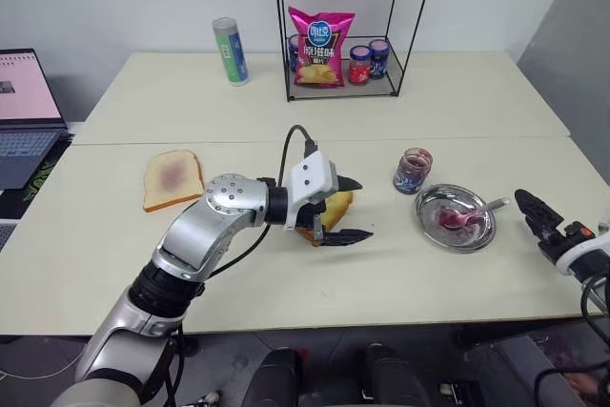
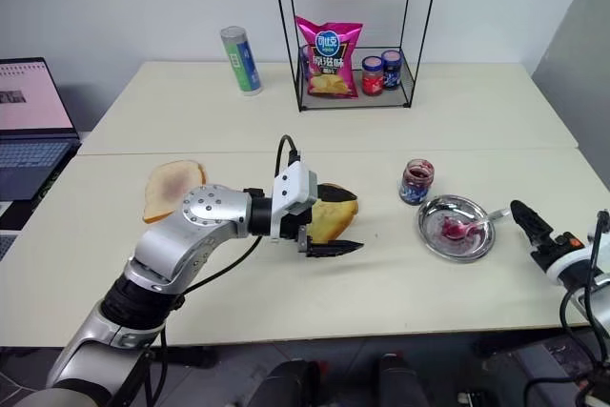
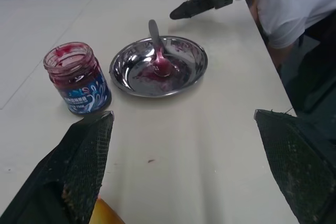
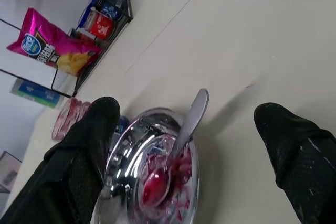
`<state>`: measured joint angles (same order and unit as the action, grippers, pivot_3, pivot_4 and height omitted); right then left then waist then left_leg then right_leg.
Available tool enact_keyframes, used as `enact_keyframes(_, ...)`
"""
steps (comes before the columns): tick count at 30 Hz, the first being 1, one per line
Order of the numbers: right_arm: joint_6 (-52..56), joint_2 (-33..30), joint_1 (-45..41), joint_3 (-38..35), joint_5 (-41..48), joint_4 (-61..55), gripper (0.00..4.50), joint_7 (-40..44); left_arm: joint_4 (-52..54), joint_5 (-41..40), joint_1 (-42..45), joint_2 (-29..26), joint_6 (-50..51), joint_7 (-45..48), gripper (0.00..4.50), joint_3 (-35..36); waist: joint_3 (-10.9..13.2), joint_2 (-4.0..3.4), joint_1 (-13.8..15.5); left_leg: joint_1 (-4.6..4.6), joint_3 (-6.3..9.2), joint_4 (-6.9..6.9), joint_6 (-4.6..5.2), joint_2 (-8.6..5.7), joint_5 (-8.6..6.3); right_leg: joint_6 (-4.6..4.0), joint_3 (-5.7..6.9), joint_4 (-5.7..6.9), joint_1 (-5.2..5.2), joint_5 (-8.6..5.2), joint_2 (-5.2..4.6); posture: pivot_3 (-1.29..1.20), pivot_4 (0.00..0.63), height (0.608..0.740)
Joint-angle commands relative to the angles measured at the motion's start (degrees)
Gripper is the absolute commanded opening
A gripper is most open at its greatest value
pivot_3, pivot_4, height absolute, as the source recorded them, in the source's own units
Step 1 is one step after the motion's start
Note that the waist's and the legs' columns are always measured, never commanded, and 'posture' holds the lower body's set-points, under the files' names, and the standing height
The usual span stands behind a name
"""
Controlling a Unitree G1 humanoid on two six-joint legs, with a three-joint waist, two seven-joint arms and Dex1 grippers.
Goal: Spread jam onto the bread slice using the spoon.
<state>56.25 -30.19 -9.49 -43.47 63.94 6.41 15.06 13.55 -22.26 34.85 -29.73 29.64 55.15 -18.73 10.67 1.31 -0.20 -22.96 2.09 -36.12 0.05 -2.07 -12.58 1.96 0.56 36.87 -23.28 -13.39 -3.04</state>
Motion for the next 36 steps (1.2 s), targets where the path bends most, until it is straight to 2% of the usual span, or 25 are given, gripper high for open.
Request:
enact_keyframes(1,-2.3,-0.3,-2.2,1.6,-1.7,3.8,4.50,2.7,3.1,-0.6,-0.9,1.5,0.0,-1.3,4.49,1.5,0.0,0.00,0.1,-0.02,0.05,0.01,0.00,-0.02,0.00,0.02,0.03,-0.01,0.00,-0.01,0.00,0.00,0.150,0.740)
enact_keyframes(5,-3.5,-0.6,-3.9,4.3,-4.1,8.1,4.50,5.6,3.2,0.4,-1.1,3.0,0.1,-3.3,4.49,1.3,0.0,0.00,0.1,-0.04,0.09,0.00,0.02,-0.10,-0.01,0.09,0.05,0.01,0.00,-0.03,0.01,0.00,0.150,0.740)
enact_keyframes(19,-8.5,-0.6,-12.9,7.2,-10.2,22.4,4.50,12.0,4.5,0.1,-0.6,2.8,2.3,-3.3,4.49,1.8,0.0,0.01,-0.1,0.02,-0.10,-0.17,0.09,-0.11,0.00,0.28,0.01,0.00,0.07,0.13,0.07,0.00,0.150,0.740)
enact_keyframes(28,-9.2,-1.2,-14.3,7.6,-12.4,25.2,4.50,14.3,4.8,0.2,-1.0,2.1,2.9,-3.5,4.49,2.3,0.0,0.01,-0.3,0.04,-0.19,-0.21,0.12,-0.09,-0.01,0.32,-0.03,0.00,0.08,0.18,0.07,0.00,0.150,0.740)
enact_keyframes(31,-9.0,-1.1,-13.9,7.4,-12.6,25.2,4.05,14.6,5.1,0.2,-1.1,2.1,3.0,-3.7,4.50,2.4,0.0,0.01,-0.2,0.04,-0.19,-0.21,0.13,-0.09,-0.01,0.32,-0.03,0.00,0.08,0.18,0.06,0.00,0.150,0.740)
enact_keyframes(36,-8.4,-1.1,-14.1,6.7,-12.5,24.9,2.91,14.8,5.4,0.0,-0.9,1.9,3.4,-3.7,4.50,2.7,0.0,0.01,-0.2,0.04,-0.17,-0.21,0.12,-0.08,-0.01,0.31,-0.02,0.01,0.07,0.17,0.04,0.00,0.150,0.740)
